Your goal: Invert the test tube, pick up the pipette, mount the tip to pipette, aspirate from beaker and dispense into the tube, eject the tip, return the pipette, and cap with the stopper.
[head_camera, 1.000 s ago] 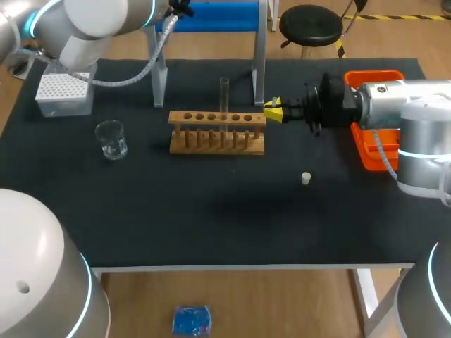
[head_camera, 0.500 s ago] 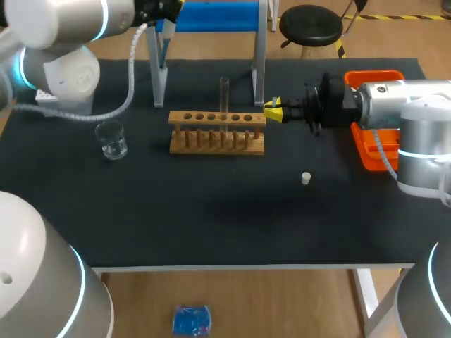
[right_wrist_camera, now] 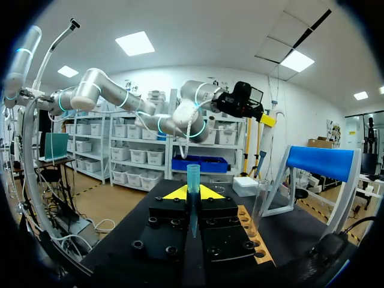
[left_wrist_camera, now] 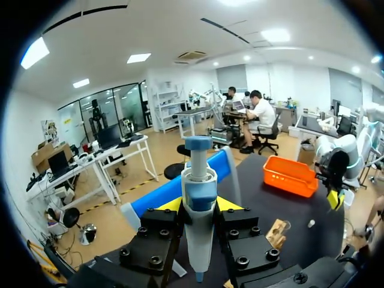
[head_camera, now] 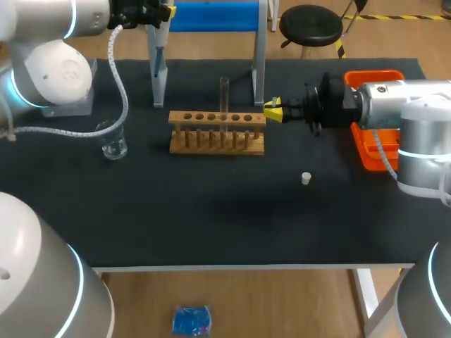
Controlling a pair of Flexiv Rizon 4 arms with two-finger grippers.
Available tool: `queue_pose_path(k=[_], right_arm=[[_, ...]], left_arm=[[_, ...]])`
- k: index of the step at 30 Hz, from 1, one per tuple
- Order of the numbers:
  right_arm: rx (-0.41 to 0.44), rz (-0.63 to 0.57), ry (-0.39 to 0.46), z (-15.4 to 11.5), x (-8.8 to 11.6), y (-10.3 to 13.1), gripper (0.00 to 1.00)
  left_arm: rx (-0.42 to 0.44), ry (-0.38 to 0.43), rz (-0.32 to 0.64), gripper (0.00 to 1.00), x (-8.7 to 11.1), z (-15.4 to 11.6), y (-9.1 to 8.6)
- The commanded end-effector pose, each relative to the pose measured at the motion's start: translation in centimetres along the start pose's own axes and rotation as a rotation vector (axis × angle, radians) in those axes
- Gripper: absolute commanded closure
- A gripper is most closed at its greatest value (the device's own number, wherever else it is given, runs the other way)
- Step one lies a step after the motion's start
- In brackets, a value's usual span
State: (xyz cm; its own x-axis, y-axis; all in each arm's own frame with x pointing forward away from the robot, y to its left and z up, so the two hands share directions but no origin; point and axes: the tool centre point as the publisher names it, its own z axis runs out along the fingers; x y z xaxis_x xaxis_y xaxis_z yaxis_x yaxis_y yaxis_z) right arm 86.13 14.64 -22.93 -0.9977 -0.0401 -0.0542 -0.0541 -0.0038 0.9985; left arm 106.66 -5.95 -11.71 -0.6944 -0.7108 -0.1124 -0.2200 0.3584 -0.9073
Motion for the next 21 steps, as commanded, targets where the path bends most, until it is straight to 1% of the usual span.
queue_pose_path(k=[1,3,5,7,8,9,12,13,15,20,21], right_arm=[[0.001,0.0,0.0,0.0,0.0,0.0,1.0],[0.001,0.0,0.0,0.0,0.0,0.0,1.0],[0.001,0.0,0.0,0.0,0.0,0.0,1.0],[0.001,0.0,0.0,0.0,0.0,0.0,1.0],[0.001,0.0,0.0,0.0,0.0,0.0,1.0],[0.001,0.0,0.0,0.0,0.0,0.0,1.0],[0.001,0.0,0.0,0.0,0.0,0.0,1.0],[0.001,0.0,0.0,0.0,0.0,0.0,1.0],[0.001,0.0,0.0,0.0,0.0,0.0,1.0],[0.001,0.0,0.0,0.0,0.0,0.0,1.0],[0.001,0.0,0.0,0.0,0.0,0.0,1.0]], left_arm=[[0.001,0.052,0.001,1.0,-0.2,0.0,0.0],[0.04,0.142,0.044,1.0,1.2,0.2,-0.1],[0.087,0.221,0.077,1.0,2.8,-0.2,-0.4],[0.108,0.261,0.111,1.0,4.4,-1.1,-0.7],[0.141,0.281,0.116,1.0,5.1,-1.6,-0.9],[0.172,0.292,0.12,1.0,5.8,-2.2,-1.2],[0.208,0.326,0.137,1.0,7.8,-3.9,-1.9],[0.23,0.339,0.127,1.0,8.4,-4.4,-2.1],[0.237,0.356,0.14,1.0,9.8,-5.5,-2.4],[0.262,0.375,0.127,1.0,13.1,-8.3,-3.1],[0.253,0.384,0.134,1.0,13.4,-8.5,-3.2]])
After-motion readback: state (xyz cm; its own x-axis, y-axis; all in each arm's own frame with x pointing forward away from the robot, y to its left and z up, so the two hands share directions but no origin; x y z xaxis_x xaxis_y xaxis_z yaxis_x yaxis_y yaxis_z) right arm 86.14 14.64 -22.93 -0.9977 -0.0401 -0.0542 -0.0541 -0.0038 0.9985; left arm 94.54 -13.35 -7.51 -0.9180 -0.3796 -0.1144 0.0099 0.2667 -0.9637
